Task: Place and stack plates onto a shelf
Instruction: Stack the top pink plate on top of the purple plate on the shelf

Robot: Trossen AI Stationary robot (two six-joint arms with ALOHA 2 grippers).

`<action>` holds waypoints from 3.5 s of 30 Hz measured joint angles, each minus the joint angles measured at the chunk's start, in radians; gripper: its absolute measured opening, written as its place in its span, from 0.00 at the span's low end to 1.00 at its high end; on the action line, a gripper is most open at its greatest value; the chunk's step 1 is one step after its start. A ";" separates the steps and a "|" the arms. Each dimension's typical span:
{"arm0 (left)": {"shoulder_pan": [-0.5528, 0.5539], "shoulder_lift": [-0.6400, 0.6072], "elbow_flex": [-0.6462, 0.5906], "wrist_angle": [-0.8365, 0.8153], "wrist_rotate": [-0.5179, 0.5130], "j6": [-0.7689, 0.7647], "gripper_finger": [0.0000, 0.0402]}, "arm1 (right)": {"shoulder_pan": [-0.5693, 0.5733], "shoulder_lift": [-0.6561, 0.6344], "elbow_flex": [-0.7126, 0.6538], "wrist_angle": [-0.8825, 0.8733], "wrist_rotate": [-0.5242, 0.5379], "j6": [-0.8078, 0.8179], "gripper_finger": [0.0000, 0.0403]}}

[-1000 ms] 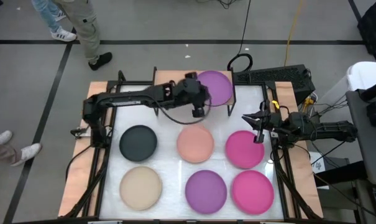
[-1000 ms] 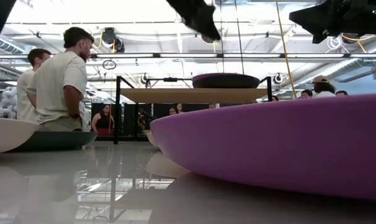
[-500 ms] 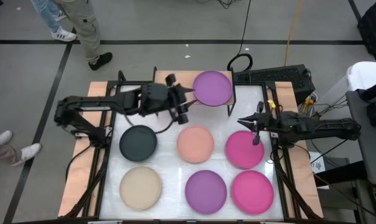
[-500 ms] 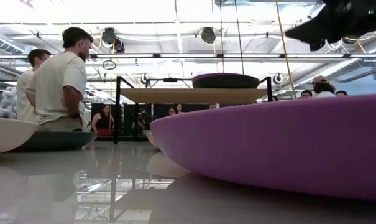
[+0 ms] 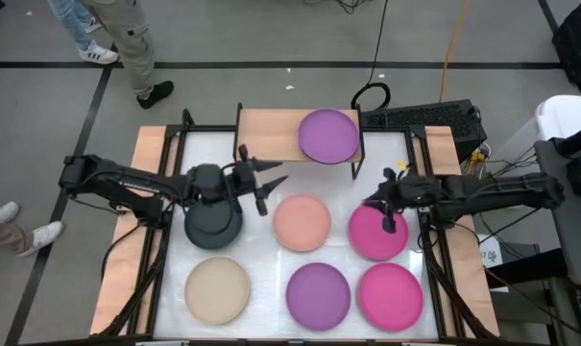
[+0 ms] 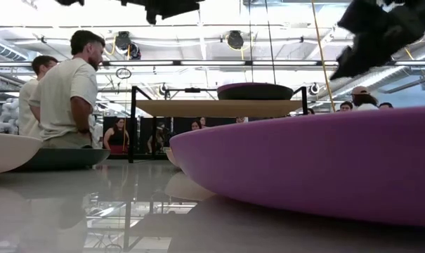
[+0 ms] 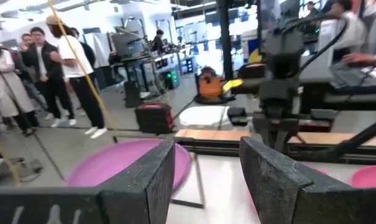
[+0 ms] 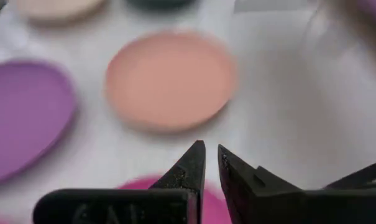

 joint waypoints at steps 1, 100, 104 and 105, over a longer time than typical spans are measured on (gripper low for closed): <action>-0.010 0.000 -0.023 0.029 0.000 -0.012 0.46 | 0.000 0.006 0.000 -0.024 -0.040 0.027 0.07; -0.060 0.021 -0.151 0.234 0.018 -0.113 0.46 | 0.280 0.180 0.514 -0.035 0.224 -0.153 0.00; -0.060 0.021 -0.151 0.234 0.018 -0.113 0.46 | 0.156 0.319 0.607 -0.109 0.224 -0.304 0.00; -0.060 0.021 -0.151 0.234 0.018 -0.113 0.46 | 0.122 0.354 0.618 -0.125 0.224 -0.337 0.00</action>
